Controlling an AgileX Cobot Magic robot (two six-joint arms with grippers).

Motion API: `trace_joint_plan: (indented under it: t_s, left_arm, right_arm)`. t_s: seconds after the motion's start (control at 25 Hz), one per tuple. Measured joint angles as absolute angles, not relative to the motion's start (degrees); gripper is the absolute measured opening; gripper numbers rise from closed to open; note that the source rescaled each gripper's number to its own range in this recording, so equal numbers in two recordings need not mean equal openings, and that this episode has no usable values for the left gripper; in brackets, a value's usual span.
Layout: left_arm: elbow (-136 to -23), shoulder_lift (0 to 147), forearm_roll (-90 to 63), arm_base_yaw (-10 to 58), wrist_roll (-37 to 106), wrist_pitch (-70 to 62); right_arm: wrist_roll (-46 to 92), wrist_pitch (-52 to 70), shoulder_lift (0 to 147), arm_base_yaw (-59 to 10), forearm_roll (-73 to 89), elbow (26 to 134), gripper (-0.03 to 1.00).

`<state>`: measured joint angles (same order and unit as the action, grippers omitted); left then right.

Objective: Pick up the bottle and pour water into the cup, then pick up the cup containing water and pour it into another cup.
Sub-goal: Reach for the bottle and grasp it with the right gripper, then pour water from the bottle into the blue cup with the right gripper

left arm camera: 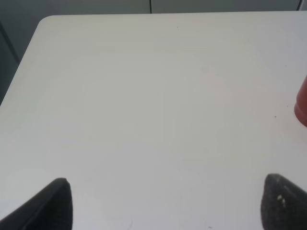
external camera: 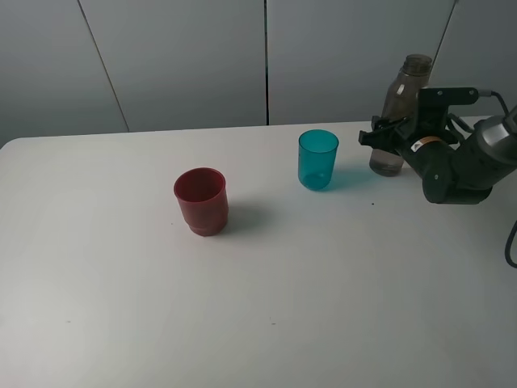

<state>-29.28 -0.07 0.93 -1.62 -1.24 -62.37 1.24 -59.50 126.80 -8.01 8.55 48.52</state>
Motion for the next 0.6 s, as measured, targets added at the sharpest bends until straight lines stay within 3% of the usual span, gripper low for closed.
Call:
trace_joint_plan:
  t_s: [0.6]
  left_arm:
    - [-29.28,-0.07,0.93,-1.62,-1.24,-62.37]
  right_arm:
    - [3.08,-58.13,125.50,-8.01,6.14,48.52,0.00]
